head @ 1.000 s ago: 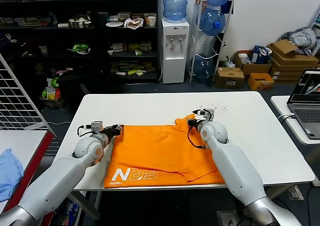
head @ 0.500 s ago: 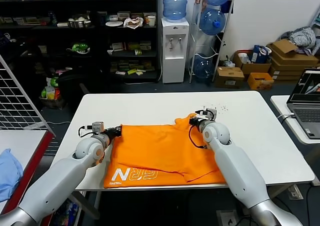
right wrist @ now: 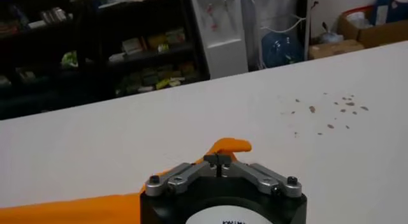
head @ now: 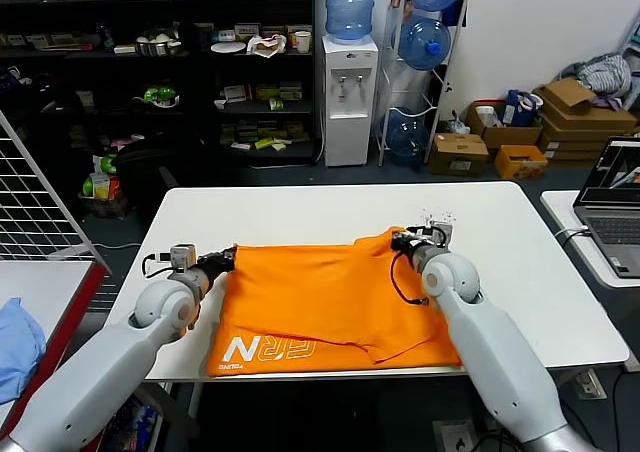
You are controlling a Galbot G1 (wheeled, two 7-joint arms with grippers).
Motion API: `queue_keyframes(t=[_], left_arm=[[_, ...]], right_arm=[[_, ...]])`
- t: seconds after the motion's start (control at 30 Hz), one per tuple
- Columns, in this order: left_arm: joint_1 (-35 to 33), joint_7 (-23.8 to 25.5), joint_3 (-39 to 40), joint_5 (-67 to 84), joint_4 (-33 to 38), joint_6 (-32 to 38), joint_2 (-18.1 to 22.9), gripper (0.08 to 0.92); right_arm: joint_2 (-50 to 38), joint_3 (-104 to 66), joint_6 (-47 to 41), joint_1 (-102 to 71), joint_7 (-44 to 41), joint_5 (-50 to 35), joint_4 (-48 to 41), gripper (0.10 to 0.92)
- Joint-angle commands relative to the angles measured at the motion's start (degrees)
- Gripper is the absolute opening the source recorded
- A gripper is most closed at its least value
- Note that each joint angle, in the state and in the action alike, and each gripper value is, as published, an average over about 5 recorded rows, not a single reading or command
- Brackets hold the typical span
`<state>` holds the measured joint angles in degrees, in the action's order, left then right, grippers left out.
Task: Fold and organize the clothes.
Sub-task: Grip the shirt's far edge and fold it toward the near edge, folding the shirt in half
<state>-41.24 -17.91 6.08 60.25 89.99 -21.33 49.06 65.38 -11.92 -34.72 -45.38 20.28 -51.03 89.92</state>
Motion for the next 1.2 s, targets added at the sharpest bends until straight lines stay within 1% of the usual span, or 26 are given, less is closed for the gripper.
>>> queue_keyframes(t=[0.03,0.23,0.47,0.77,0.93,1.03,1.1,1.2], left_arm=[[-9.4,-1.0,-5.6,-0.3,15.9,0.3,-5.2,0.093],[-16.2,-1.8,-6.5,-0.4,22.9,0.5,-8.1,0.093],[-20.6,-3.6,-6.1,-0.5,27.2,0.5,-9.2,0.093],[-24.2,-5.3,-6.2,-2.5,28.8,1.2,-10.0,0.093],[-27.2,-5.7,-7.9,-4.7,29.4,2.0,-10.7,0.093],[-28.4,-5.7,-8.9,-5.0,29.4,2.2,-10.7,0.093],[-29.2,-5.6,-9.4,-4.5,29.7,2.1,-10.7,0.101],[-30.3,-5.6,-9.8,-3.9,30.5,2.2,-10.6,0.159]], right_arm=[[-5.5,-2.5,-0.8,-8.7,2.5,-3.2,14.3,0.122],[-10.2,-5.3,-2.4,-16.4,4.7,-5.3,24.2,0.122],[-13.6,-8.9,-3.7,-23.8,8.0,-9.2,32.1,0.122],[-15.2,-12.9,-5.1,-32.7,9.2,-10.5,37.3,0.122],[-14.8,-13.9,-5.5,-35.7,9.1,-9.8,38.5,0.122],[-14.7,-14.3,-5.9,-36.8,8.9,-9.1,38.8,0.149],[-14.8,-14.8,-6.1,-37.4,8.7,-8.8,39.0,0.196],[-14.9,-15.7,-6.2,-37.8,8.9,-8.8,39.5,0.283]])
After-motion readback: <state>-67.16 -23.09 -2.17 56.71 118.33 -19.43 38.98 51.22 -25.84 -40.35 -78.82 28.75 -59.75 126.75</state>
